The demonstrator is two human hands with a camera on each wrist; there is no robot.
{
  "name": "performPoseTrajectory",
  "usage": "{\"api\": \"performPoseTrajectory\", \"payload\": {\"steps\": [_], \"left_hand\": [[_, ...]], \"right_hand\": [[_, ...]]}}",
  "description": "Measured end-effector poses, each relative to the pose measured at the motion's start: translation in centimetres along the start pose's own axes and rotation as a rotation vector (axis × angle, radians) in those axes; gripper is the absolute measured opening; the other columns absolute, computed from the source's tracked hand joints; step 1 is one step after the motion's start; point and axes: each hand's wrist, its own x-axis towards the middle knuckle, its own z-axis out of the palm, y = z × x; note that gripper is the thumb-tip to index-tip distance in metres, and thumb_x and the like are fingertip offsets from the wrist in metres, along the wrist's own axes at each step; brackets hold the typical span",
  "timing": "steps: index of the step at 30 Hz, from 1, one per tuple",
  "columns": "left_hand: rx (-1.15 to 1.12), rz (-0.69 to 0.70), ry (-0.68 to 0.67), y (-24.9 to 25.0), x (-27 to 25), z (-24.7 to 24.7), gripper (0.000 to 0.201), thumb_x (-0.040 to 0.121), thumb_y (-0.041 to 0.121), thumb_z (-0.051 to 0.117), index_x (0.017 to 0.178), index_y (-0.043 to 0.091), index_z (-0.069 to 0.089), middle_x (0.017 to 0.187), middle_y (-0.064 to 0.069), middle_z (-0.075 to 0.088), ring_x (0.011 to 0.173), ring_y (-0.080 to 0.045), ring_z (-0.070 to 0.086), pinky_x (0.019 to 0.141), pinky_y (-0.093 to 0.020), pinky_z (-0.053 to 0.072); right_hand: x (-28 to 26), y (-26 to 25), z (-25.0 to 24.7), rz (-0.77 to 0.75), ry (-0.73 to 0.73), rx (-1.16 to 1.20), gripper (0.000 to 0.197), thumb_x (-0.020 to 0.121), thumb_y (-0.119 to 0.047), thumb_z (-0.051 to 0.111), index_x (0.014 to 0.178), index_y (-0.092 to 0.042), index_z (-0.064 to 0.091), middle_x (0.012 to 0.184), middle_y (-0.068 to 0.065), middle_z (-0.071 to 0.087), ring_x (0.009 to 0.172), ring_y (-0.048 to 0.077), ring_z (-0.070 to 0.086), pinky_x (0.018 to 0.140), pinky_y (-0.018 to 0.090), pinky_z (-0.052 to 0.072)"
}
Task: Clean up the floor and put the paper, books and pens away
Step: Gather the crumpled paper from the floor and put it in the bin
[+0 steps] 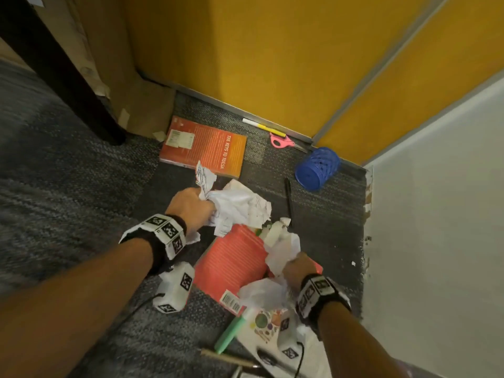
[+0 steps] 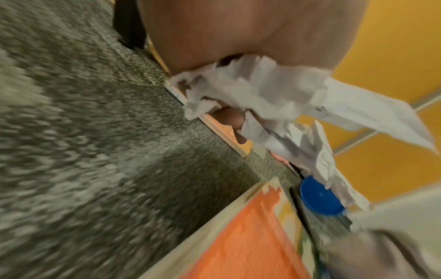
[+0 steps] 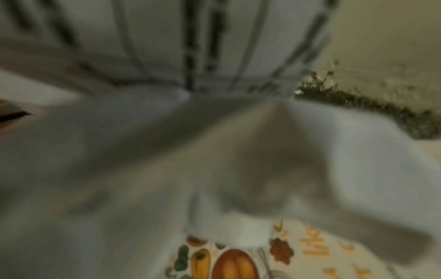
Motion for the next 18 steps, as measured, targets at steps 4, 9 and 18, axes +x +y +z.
{"api": "performPoseTrajectory", "payload": {"steps": [4, 9, 18], "left_hand": [[0.027, -0.063, -0.040, -4.3, -3.6, 0.2, 0.028, 0.057, 0.026, 0.052, 0.071, 0.010, 0.069, 0.076, -0.007, 0.073, 0.076, -0.030, 0.070, 0.074, -0.044, 0.060], [0.172, -0.046, -0.088, -2.0, -12.2, 1.2, 0.014, 0.066, 0.020, 0.056, 0.064, 0.008, 0.064, 0.076, -0.013, 0.072, 0.077, -0.032, 0.068, 0.075, -0.041, 0.058], [0.394, 0.116, -0.157, 2.2, -26.7, 0.8, 0.021, 0.063, 0.025, 0.063, 0.078, 0.010, 0.067, 0.086, -0.014, 0.069, 0.080, -0.035, 0.063, 0.071, -0.037, 0.055]], "right_hand": [[-3.3, 1.7, -0.5, -0.030, 0.107, 0.227, 0.011, 0.086, -0.021, 0.068, 0.087, -0.010, 0.063, 0.089, 0.011, 0.065, 0.082, 0.020, 0.058, 0.087, 0.034, 0.051], [-10.4, 8.1, -2.5, 0.039, 0.230, 0.321, 0.030, 0.085, -0.020, 0.068, 0.111, -0.006, 0.065, 0.109, 0.017, 0.066, 0.106, 0.037, 0.061, 0.077, 0.031, 0.043], [-24.1, 13.2, -4.0, -0.245, 0.241, 0.043, 0.021, 0.087, -0.021, 0.064, 0.096, -0.002, 0.066, 0.102, 0.021, 0.069, 0.098, 0.038, 0.064, 0.084, 0.042, 0.052]]}}
